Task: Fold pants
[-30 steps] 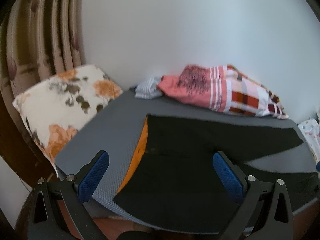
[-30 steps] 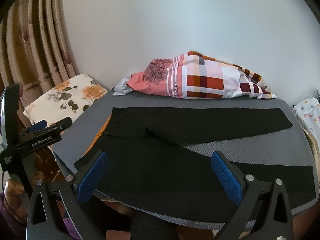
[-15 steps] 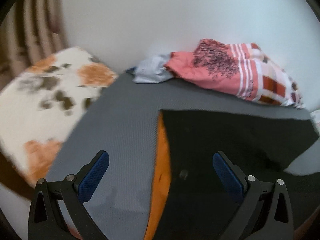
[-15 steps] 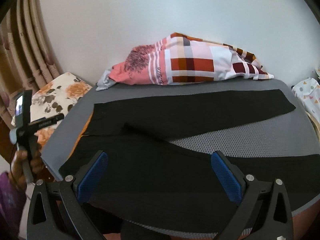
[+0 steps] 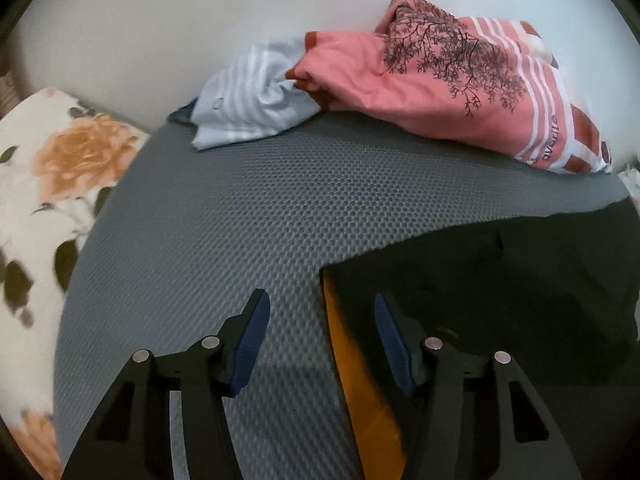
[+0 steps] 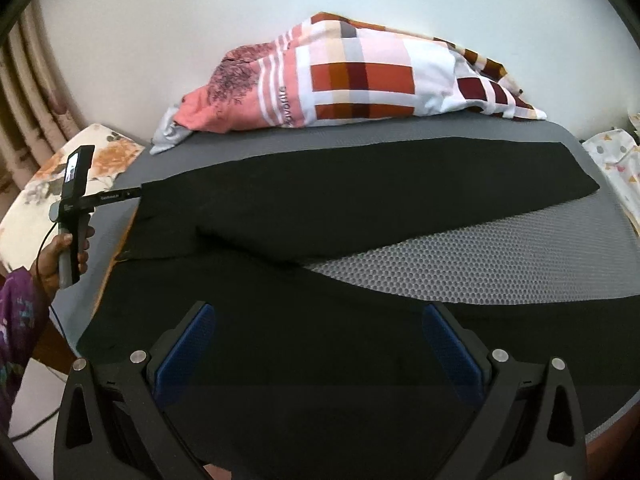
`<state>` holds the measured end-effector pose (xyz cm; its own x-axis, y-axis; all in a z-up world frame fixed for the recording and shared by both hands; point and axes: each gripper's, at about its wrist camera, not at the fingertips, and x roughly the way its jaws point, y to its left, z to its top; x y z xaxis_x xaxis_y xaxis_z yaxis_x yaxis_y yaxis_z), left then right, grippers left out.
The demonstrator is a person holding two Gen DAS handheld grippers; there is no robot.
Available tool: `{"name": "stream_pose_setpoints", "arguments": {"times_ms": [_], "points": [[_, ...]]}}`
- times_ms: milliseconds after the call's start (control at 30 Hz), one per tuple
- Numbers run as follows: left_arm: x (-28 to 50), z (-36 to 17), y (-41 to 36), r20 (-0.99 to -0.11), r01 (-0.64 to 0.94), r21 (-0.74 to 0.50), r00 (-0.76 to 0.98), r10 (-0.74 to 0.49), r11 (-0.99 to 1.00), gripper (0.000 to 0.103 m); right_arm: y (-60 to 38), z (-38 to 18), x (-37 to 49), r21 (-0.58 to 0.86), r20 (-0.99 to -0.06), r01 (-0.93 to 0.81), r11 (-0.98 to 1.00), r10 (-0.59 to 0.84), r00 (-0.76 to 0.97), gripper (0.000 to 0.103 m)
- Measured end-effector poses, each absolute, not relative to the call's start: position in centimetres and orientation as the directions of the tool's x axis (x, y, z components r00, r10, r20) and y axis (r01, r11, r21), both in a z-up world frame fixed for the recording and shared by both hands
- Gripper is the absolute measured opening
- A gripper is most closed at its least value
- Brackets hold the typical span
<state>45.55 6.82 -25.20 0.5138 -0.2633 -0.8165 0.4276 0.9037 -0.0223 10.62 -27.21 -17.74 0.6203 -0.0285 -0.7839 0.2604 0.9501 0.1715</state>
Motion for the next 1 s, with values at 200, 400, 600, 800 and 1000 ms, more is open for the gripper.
{"name": "stream_pose_setpoints", "arguments": {"times_ms": [200,400,600,800,1000], "points": [[47.6,-26.7,5.6,-0.819,0.497,-0.109,0.446,-0.361,0.861,0.045,-27.4,-18.8,11.4,0.148,-0.807,0.276,0.95,-0.045,0.589,0.103],[46.9,-26.1,5.5,-0.801,0.5,-0.108,0.468,-0.373,0.859,0.011,-27.7,-19.4,12.3,0.201,-0.815,0.283,0.938,0.0,0.579,0.103],[41.9,-21.7,5.2,-0.702,0.517,-0.092,0.573,-0.423,0.851,0.01,-30.8,-18.7,14.3,0.431,-0.755,0.279,0.858,0.174,0.632,0.103],[33.1,-16.7,5.6,-0.597,0.587,-0.09,0.615,-0.516,0.804,0.01,-37.0,-20.6,19.6,0.714,-0.64,0.321,0.622,0.394,0.66,0.103],[24.0,-14.6,7.1,-0.548,0.619,-0.145,0.599,-0.584,0.772,0.01,-40.2,-23.7,25.7,0.805,-0.582,0.371,0.463,0.493,0.647,0.103]]}}
